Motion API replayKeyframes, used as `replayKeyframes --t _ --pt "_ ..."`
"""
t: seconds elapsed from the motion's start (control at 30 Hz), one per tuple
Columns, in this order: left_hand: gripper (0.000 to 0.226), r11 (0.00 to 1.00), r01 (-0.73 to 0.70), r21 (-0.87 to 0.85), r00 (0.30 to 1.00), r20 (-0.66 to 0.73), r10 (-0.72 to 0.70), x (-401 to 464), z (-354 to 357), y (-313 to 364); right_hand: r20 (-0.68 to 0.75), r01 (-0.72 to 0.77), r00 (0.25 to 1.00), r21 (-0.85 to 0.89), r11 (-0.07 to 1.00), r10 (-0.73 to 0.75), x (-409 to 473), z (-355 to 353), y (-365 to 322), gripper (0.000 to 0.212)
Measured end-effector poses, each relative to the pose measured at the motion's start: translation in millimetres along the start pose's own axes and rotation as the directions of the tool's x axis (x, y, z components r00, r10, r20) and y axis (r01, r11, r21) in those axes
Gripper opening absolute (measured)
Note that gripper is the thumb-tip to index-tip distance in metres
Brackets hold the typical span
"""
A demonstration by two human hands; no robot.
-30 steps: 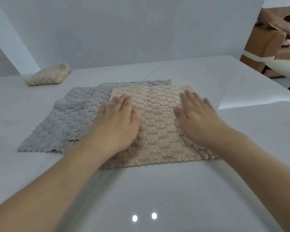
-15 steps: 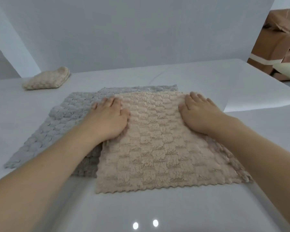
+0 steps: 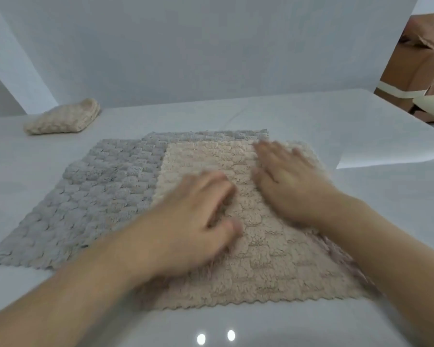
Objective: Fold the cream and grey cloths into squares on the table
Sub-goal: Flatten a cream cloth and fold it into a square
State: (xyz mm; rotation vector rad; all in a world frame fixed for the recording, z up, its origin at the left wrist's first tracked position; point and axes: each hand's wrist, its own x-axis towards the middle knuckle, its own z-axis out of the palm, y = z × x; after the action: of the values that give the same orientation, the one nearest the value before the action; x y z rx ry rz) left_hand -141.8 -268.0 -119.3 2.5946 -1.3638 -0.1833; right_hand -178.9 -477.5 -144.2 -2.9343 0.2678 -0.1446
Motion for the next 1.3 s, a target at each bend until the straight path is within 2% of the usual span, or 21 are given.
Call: replayKeyframes --t 0.1,0.2,0.27,0.33,0.37,0.43,0.47,0.5,0.57,0.63,0.73,0.83,0.87,0.93,1.03,1.1,1.2,1.3 --pt "0.050 0.965 -0.255 0.062 0.967 0.006 0.256 -26.6 4.7 20.9 0.023 0.012 1.000 0.038 0.999 -0.013 -4.1 5.7 -0.1 0.054" --pt "0.044 0.943 -0.311 0.117 0.950 0.041 0.308 -38.0 -0.7 20.2 -0.118 0.024 0.993 -0.022 0.999 -0.027 -18.3 -7.0 11.0 0.042" --pt "0.035 0.919 -0.364 0.150 0.931 0.097 0.353 -46.4 -4.2 19.5 -0.155 0.160 0.977 0.086 0.983 -0.145 -40.7 -17.9 10.4 0.026" --pt "0.022 0.904 -0.378 0.200 0.925 0.120 0.360 -49.8 -5.1 19.6 -0.092 0.270 0.963 0.291 0.918 -0.253 -67.4 -29.4 1.0 0.007" --pt "0.018 0.910 -0.355 0.212 0.934 0.120 0.336 -49.3 -5.7 22.4 -0.052 0.292 0.955 0.357 0.887 -0.293 -79.0 -33.1 -2.6 0.007" --pt "0.008 0.956 -0.232 0.177 0.973 0.046 0.228 -43.1 -7.3 31.0 0.060 0.281 0.945 0.357 0.891 -0.322 -93.3 -35.5 -7.8 0.037" --pt "0.003 0.978 -0.152 0.140 0.988 -0.005 0.155 -36.7 -6.9 32.0 0.108 0.269 0.943 0.313 0.911 -0.316 -95.4 -35.6 -10.8 0.044" --pt "0.013 0.996 -0.066 0.066 0.997 -0.045 0.069 -29.5 -7.3 33.1 0.145 0.266 0.940 0.261 0.928 -0.310 -96.0 -36.3 -12.9 0.043" --pt "0.024 0.995 0.076 -0.061 0.995 -0.066 -0.080 -15.8 -7.3 30.5 0.218 0.217 0.941 0.190 0.957 -0.257 -91.7 -39.8 -12.8 0.025" --pt "0.022 0.988 0.149 -0.043 0.985 -0.082 -0.153 -7.4 -8.9 28.1 0.299 0.072 0.947 0.141 0.987 -0.112 -81.1 -49.4 -6.6 0.010" --pt "0.018 0.982 0.177 0.063 0.979 -0.112 -0.169 -3.9 -19.2 27.8 0.353 -0.160 0.929 0.117 0.980 0.110 -57.8 -68.7 7.8 0.009" --pt "0.012 0.975 0.190 0.118 0.979 -0.093 -0.180 7.5 -32.4 16.2 0.251 -0.243 0.950 0.217 0.945 0.186 -28.7 -78.5 25.2 0.005" --pt "0.011 0.971 0.201 0.133 0.976 -0.112 -0.187 15.0 -35.2 8.3 0.215 -0.259 0.954 0.254 0.932 0.207 -17.8 -76.9 30.5 0.010" --pt "0.013 0.968 0.227 0.110 0.961 -0.188 -0.204 33.7 -38.5 -8.6 0.131 -0.280 0.959 0.310 0.909 0.251 4.2 -68.4 37.5 0.019" --pt "0.018 0.977 0.211 -0.016 0.917 -0.342 -0.204 67.6 -36.9 -30.2 -0.055 -0.272 0.947 0.385 0.882 0.316 33.7 -50.6 44.7 0.024" --pt "0.016 0.976 0.215 -0.018 0.893 -0.402 -0.204 86.8 -28.7 -40.1 -0.150 -0.294 0.923 0.321 0.900 0.355 46.1 -38.5 49.8 0.028" --pt "0.015 0.966 0.253 0.043 0.903 -0.369 -0.220 102.3 -8.4 -55.9 -0.208 -0.301 0.919 0.185 0.936 0.336 55.0 -19.6 59.1 0.029" --pt "0.016 0.950 0.283 -0.134 0.888 -0.337 -0.312 106.2 -5.2 -65.5 -0.205 -0.315 0.914 0.184 0.931 0.350 58.7 -9.1 64.9 0.025"
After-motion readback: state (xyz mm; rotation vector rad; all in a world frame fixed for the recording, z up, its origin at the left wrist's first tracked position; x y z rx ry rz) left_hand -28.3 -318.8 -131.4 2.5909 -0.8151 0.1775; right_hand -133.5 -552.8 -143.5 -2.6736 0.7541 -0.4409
